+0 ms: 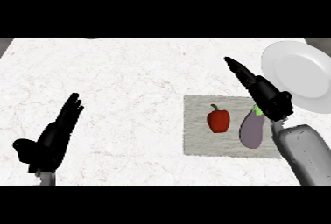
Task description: Pick the bell pepper from the placemat and place it in the plate
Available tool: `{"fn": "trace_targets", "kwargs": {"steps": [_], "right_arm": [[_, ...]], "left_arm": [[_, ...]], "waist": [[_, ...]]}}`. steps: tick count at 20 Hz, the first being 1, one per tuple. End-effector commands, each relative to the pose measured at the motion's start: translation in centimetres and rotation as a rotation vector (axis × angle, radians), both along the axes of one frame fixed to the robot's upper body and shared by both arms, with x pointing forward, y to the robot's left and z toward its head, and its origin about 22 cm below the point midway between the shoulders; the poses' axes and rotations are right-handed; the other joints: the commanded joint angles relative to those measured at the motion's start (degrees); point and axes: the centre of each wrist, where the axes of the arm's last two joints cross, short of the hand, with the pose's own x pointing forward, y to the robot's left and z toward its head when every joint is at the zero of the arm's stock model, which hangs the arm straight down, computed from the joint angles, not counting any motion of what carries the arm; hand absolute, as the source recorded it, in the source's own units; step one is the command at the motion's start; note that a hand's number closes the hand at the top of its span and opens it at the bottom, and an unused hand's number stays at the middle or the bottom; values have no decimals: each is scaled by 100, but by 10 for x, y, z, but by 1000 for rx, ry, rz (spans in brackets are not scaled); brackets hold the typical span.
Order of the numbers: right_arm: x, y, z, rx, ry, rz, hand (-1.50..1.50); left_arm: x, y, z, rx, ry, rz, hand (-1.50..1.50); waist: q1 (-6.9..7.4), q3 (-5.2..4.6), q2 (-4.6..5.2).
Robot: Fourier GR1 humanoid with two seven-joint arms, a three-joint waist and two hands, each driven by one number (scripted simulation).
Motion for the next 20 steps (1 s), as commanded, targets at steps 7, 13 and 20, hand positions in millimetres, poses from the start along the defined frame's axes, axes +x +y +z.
{"fn": "trace_targets", "kwargs": {"steps": [7,13,20], "right_arm": [[12,-13,82,-409,-204,49,150],[-24,-11,-22,-131,-235,-258,150],[-44,-28,-80,105,-172,88,-150]], "left_arm": [[0,7,-27,45,173,141,0],[0,-7,-31,21,194,171,0],[11,-10,-35,31,231,153,0]], "waist": [[-5,-105,-300],[-77,106,-90],[78,87,-84]]}}
